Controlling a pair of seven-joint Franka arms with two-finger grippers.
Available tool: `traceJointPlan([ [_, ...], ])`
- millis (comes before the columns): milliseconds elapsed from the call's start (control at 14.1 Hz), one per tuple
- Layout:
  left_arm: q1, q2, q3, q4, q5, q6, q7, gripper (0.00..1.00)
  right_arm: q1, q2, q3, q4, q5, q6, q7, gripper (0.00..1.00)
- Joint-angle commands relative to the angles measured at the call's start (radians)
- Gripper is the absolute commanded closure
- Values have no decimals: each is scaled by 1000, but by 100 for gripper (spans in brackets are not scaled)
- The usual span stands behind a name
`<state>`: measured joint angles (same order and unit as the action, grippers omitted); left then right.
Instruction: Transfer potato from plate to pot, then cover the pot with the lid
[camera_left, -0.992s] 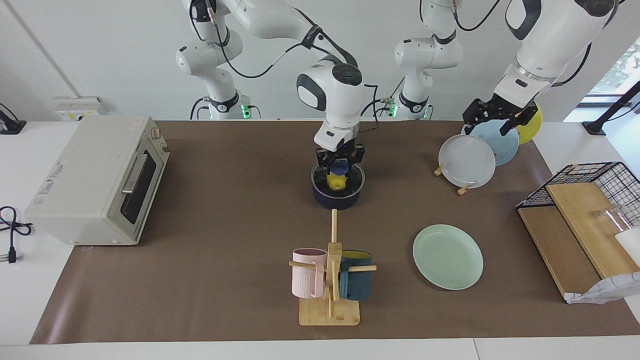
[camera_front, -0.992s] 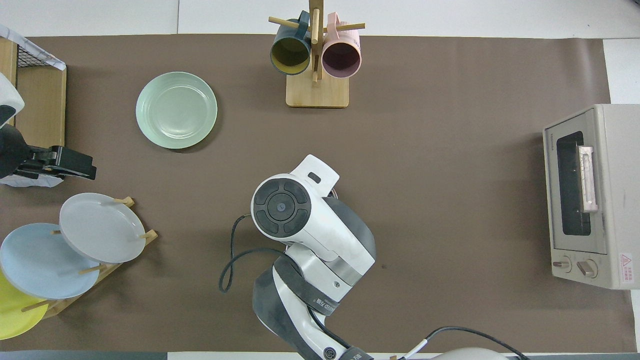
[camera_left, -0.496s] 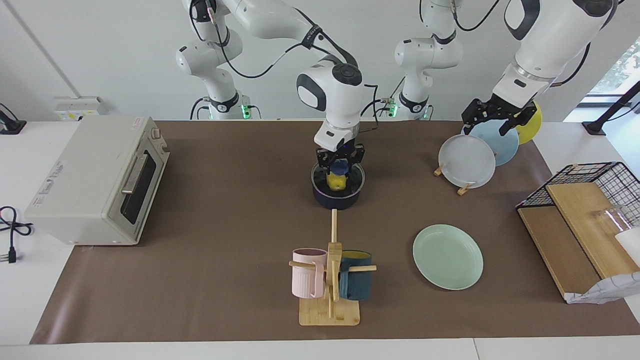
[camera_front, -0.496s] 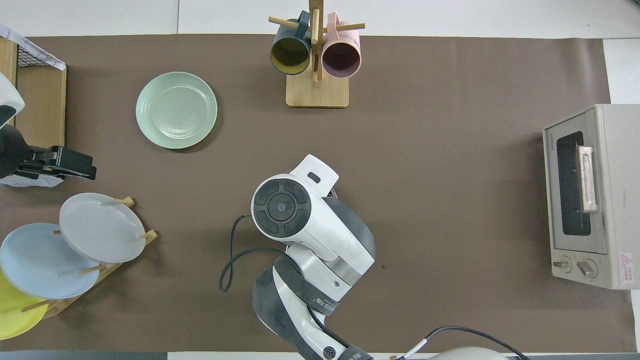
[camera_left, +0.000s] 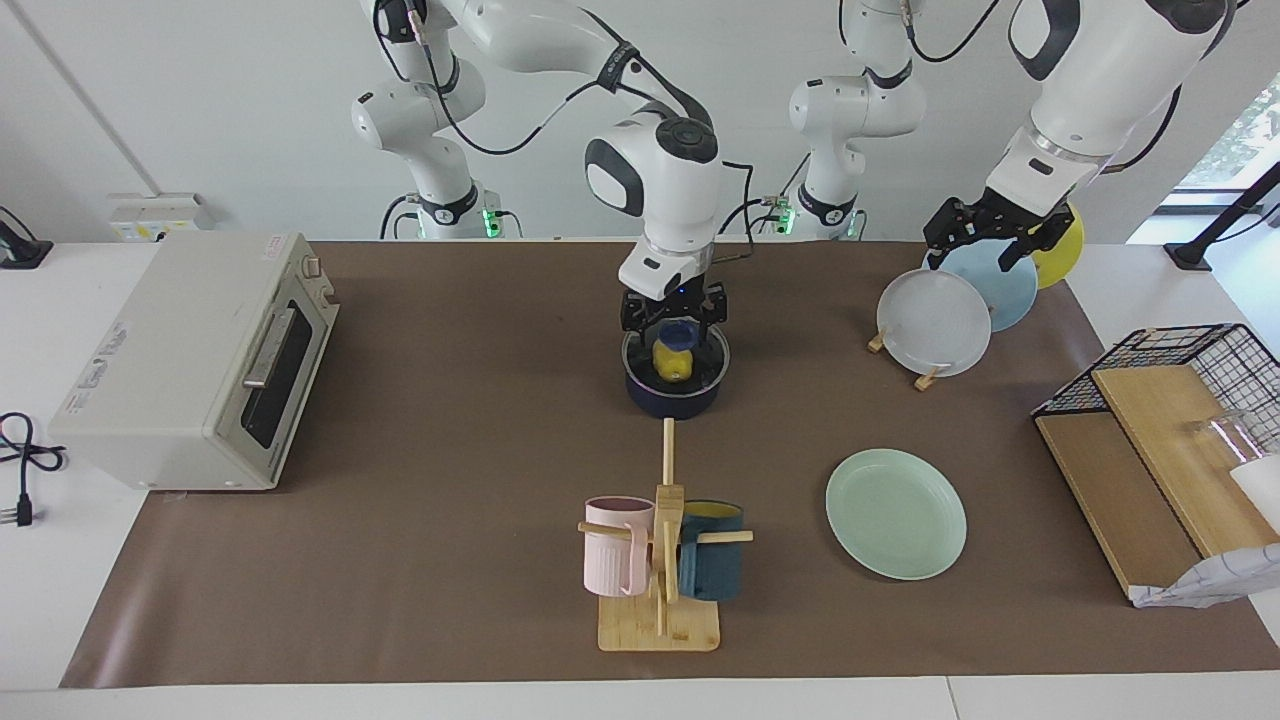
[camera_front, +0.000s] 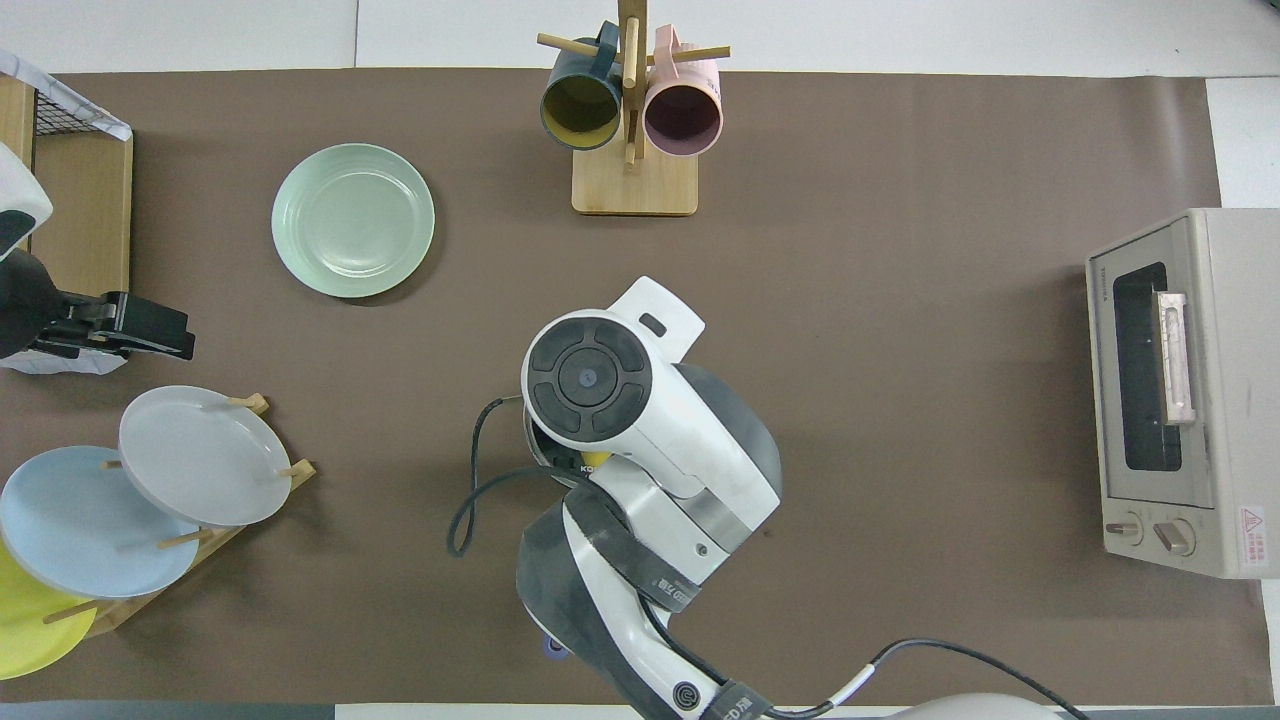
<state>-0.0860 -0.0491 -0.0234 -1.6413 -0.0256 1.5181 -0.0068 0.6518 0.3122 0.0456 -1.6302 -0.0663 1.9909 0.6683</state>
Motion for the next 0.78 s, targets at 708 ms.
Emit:
traceJointPlan([
  [708, 31, -12, -21, -6, 7, -7, -12, 0, -428, -268, -1, 85, 8, -458, -476, 0],
])
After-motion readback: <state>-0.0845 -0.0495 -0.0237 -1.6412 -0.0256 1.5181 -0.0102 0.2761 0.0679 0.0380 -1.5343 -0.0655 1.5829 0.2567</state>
